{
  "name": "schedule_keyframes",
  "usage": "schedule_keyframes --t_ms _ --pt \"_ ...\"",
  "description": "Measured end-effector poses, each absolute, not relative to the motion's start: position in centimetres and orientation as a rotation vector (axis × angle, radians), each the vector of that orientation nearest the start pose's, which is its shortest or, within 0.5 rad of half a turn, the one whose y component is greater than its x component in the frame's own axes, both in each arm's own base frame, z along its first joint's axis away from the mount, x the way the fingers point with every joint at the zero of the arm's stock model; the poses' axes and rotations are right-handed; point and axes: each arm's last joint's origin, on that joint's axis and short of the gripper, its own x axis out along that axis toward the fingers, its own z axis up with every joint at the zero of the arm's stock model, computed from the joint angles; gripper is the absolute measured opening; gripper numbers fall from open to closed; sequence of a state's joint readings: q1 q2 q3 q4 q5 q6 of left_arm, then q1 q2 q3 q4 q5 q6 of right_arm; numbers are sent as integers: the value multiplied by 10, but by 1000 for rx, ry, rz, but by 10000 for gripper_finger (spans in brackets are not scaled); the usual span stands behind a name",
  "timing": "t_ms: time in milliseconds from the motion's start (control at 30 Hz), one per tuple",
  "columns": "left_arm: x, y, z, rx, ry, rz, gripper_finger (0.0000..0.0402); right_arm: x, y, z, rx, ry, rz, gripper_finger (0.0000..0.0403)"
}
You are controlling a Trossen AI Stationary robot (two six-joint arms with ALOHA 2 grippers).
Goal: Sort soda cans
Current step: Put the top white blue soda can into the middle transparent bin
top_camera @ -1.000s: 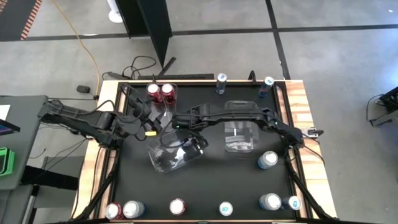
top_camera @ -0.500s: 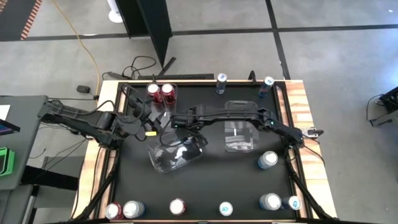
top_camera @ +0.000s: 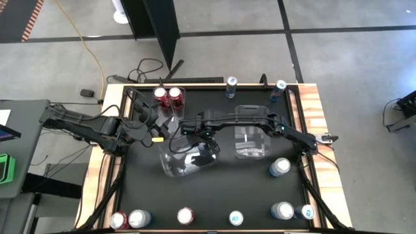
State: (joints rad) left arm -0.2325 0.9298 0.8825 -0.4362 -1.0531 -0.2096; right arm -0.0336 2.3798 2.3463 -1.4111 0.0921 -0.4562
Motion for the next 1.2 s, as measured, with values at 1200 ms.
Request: schedule_keyframes --t_ms 1200 --pt "184 -18 325 96 315 817 335 471 -39 238 -362 1440 119 365"
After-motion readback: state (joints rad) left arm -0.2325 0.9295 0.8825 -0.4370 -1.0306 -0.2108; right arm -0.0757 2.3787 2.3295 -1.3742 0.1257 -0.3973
